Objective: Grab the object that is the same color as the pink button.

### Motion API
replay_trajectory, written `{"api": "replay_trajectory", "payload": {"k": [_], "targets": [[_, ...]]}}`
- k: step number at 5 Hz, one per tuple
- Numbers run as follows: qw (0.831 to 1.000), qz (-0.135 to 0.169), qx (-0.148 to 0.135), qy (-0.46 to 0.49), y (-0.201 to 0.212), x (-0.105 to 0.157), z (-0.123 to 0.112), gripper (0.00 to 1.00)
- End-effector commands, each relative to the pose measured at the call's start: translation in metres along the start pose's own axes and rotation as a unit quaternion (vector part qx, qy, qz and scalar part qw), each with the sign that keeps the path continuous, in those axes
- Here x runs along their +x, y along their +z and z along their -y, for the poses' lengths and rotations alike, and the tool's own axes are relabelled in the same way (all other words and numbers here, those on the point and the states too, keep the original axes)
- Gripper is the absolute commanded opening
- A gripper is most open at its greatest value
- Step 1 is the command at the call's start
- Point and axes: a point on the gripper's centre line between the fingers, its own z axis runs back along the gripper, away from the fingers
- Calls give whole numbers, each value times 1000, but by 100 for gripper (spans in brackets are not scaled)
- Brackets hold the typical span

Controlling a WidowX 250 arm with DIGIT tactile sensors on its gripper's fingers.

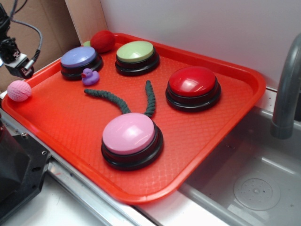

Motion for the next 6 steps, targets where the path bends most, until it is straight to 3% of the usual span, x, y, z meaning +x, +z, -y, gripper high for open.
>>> {"api": "replay_trajectory", "payload": {"k": [1,3,4,6], "targets": [[999,-22,36,12,-28,-10,-30,100],[999,-35,18,-1,-52,-10,-23,100],[999,-35,19,2,-56,-12,-17,0],[999,-38,15,-6,-55,-14,-11,0]]}}
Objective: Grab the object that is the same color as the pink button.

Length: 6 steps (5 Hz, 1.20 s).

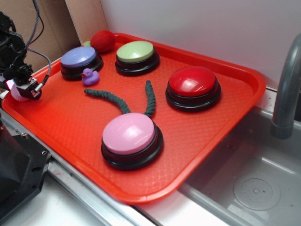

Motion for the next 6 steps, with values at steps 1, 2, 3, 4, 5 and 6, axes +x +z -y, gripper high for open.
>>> {"api": "replay_trajectory", "payload": {"k": [1,2,3,4,5,6], "targets": [[1000,6,0,-13,4,-13,2,0],[999,4,-27,-25,32,-10,13,0],[998,38,-26,-44,86,-11,40,0],[995,-7,-75,-71,136,-8,78,0],[992,-35,-79,-92,157,-12,120,0],[990,-17,-86,-110,174,-11,141,0]]}}
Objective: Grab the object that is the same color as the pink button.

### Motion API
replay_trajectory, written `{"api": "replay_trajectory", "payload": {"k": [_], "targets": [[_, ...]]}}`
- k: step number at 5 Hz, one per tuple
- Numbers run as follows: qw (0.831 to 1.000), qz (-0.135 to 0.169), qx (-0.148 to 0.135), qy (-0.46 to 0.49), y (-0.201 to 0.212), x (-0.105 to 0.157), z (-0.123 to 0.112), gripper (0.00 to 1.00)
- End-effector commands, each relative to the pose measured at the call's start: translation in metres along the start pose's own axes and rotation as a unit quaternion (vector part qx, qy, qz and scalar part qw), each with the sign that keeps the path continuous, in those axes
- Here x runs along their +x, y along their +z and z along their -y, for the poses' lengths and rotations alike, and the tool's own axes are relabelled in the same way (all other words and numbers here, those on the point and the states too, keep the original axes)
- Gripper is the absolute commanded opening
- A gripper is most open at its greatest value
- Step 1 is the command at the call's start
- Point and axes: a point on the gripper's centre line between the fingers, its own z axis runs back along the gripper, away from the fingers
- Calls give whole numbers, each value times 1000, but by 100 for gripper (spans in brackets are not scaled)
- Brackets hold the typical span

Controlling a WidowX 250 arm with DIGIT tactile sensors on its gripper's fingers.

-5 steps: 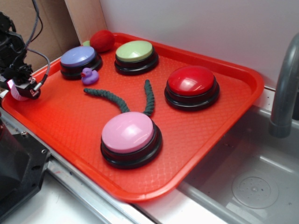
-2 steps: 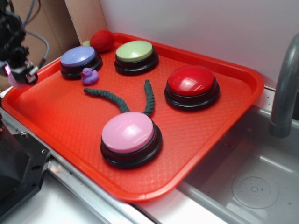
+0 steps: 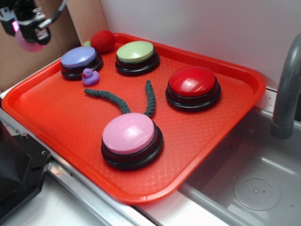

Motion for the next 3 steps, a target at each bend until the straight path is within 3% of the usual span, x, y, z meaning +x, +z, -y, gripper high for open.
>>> {"api": "replay_trajectory", "payload": {"k": [1,3], "targets": [[997,69,-10,-31,31,1,19,0],[995,93,-16,-27,35,8,15,0]]}}
